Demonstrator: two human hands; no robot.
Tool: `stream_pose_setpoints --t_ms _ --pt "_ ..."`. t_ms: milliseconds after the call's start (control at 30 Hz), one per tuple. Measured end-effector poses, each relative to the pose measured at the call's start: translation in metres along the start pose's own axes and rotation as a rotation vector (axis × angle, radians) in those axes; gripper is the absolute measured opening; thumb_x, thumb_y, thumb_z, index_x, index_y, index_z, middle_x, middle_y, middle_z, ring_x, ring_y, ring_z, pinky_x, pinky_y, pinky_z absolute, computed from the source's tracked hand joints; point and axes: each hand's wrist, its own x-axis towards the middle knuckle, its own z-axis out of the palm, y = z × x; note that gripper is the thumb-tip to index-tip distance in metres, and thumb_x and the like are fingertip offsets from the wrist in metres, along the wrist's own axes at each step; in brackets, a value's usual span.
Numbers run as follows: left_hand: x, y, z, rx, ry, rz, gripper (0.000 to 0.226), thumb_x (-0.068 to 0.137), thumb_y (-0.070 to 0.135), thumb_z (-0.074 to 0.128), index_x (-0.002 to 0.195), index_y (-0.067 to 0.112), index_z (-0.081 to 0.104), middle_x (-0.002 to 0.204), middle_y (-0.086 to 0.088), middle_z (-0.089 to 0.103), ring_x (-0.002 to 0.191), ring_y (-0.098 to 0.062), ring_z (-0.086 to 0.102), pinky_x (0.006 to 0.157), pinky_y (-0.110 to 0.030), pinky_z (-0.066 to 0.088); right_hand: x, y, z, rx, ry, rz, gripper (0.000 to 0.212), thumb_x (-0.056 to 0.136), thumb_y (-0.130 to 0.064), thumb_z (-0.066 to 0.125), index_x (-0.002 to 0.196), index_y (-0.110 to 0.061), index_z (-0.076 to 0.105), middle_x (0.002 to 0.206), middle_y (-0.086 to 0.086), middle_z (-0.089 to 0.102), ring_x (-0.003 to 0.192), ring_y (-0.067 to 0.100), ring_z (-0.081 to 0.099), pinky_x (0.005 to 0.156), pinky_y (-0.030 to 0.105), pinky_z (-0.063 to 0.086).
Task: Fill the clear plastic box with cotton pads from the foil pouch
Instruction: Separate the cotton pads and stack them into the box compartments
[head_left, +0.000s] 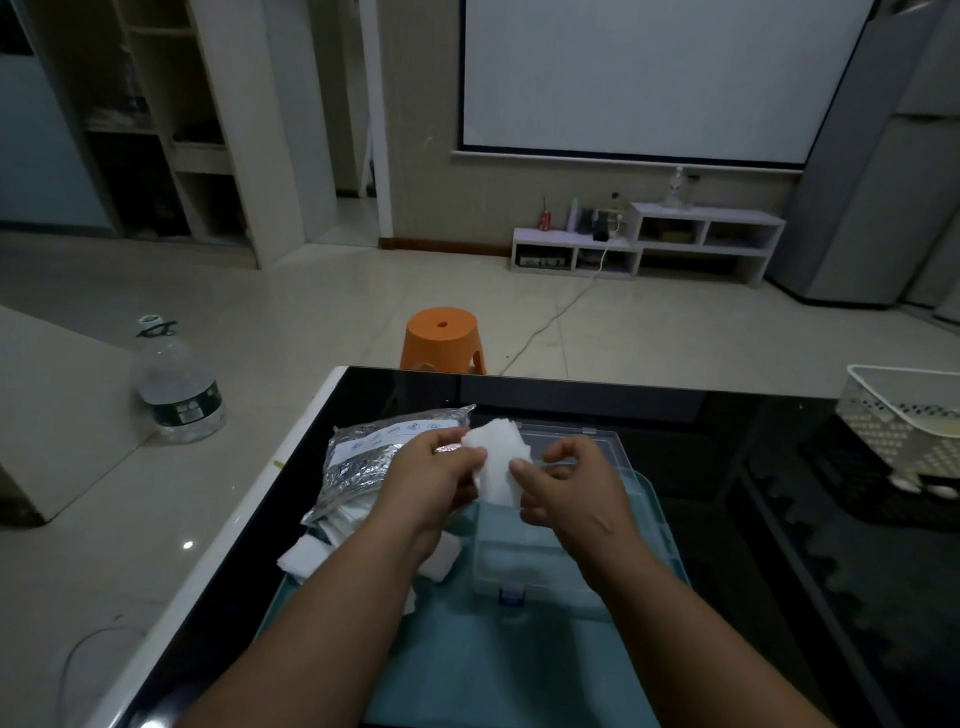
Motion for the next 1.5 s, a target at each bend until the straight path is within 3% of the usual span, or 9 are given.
stream_pose_setpoints --t_ms 100,267,367,500,700,1000,1100,1300,1500 --pt "0.003 -0.002 0.003 0.009 0.039 0.015 0.028 0.085 0.006 0.066 0.111 0.019 0.064 0.091 -0.009 0.071 0.086 -0.031 0.069 0.08 -0.049 0.058 0.002 0.002 -0.004 0.051 -0.032 0.102 0.032 0.083 -0.009 0.073 0.1 -0.019 0.048 0.096 0.014 0.062 0.081 0.028 0.07 0.071 0.041 0.062" --pt "0.002 -0.003 0.008 -0.003 0.069 0.093 0.03 0.086 0.0 0.064 0.108 0.019 0.061 0.088 -0.004 0.07 0.077 -0.021 0.069 0.066 -0.034 0.06 0.009 0.007 -0.002 0.151 0.001 0.22 0.037 0.077 0.004 0.07 0.099 -0.018 0.051 0.099 0.018 0.06 0.091 0.033 0.068 0.078 0.047 0.061" --pt "0.002 -0.004 0.009 0.017 0.074 0.128 0.03 0.086 0.0 0.064 0.108 0.02 0.059 0.089 -0.006 0.07 0.078 -0.02 0.069 0.067 -0.035 0.059 0.01 0.009 -0.001 0.166 -0.026 0.253 0.033 0.08 0.003 0.067 0.1 -0.019 0.052 0.101 0.016 0.059 0.088 0.027 0.064 0.077 0.037 0.059" --pt "0.003 -0.005 0.007 0.076 0.088 0.148 0.031 0.086 0.0 0.065 0.106 0.023 0.058 0.088 -0.004 0.069 0.077 -0.018 0.069 0.06 -0.031 0.058 0.011 0.008 -0.004 0.124 0.035 0.115 0.019 0.081 0.0 0.058 0.093 -0.014 0.052 0.092 0.013 0.059 0.075 0.023 0.056 0.063 0.033 0.05" --pt "0.001 -0.009 0.008 0.229 0.018 0.163 0.039 0.082 0.004 0.069 0.113 0.023 0.057 0.092 -0.01 0.069 0.079 -0.022 0.068 0.069 -0.036 0.059 0.011 0.001 -0.009 0.044 -0.035 -0.036 0.013 0.084 0.001 0.057 0.092 -0.01 0.059 0.101 0.011 0.062 0.092 0.028 0.064 0.074 0.037 0.06" --pt "-0.002 -0.007 0.011 0.097 -0.056 0.064 0.033 0.085 0.007 0.067 0.115 0.019 0.059 0.098 -0.014 0.071 0.083 -0.031 0.071 0.064 -0.035 0.059 0.013 0.006 -0.006 -0.427 0.022 -0.215 0.021 0.084 -0.014 0.065 0.077 -0.033 0.06 0.079 -0.008 0.064 0.075 0.01 0.062 0.071 0.033 0.056" --pt "-0.004 -0.005 0.013 0.046 -0.121 0.028 0.033 0.088 0.022 0.068 0.119 0.018 0.057 0.105 -0.012 0.069 0.088 -0.026 0.071 0.067 -0.032 0.058 0.012 0.006 -0.006 -0.486 0.013 -0.233 0.015 0.086 -0.015 0.064 0.082 -0.03 0.062 0.079 -0.01 0.062 0.074 0.008 0.06 0.066 0.027 0.053" --pt "-0.002 -0.008 0.012 0.097 -0.057 0.076 0.047 0.081 -0.004 0.066 0.121 0.02 0.054 0.092 -0.013 0.071 0.08 -0.024 0.07 0.065 -0.032 0.058 0.014 0.007 -0.008 -0.367 0.001 -0.168 0.016 0.085 -0.013 0.062 0.091 -0.025 0.054 0.088 -0.004 0.059 0.078 0.011 0.057 0.064 0.024 0.05" --pt "0.002 -0.009 0.011 -0.021 -0.033 0.035 0.041 0.083 -0.004 0.064 0.114 0.022 0.057 0.091 -0.012 0.073 0.077 -0.028 0.071 0.063 -0.033 0.057 0.016 0.009 -0.008 0.066 -0.139 0.233 0.057 0.086 -0.027 0.071 0.133 -0.021 0.04 0.123 0.01 0.053 0.103 0.024 0.06 0.088 0.04 0.054"
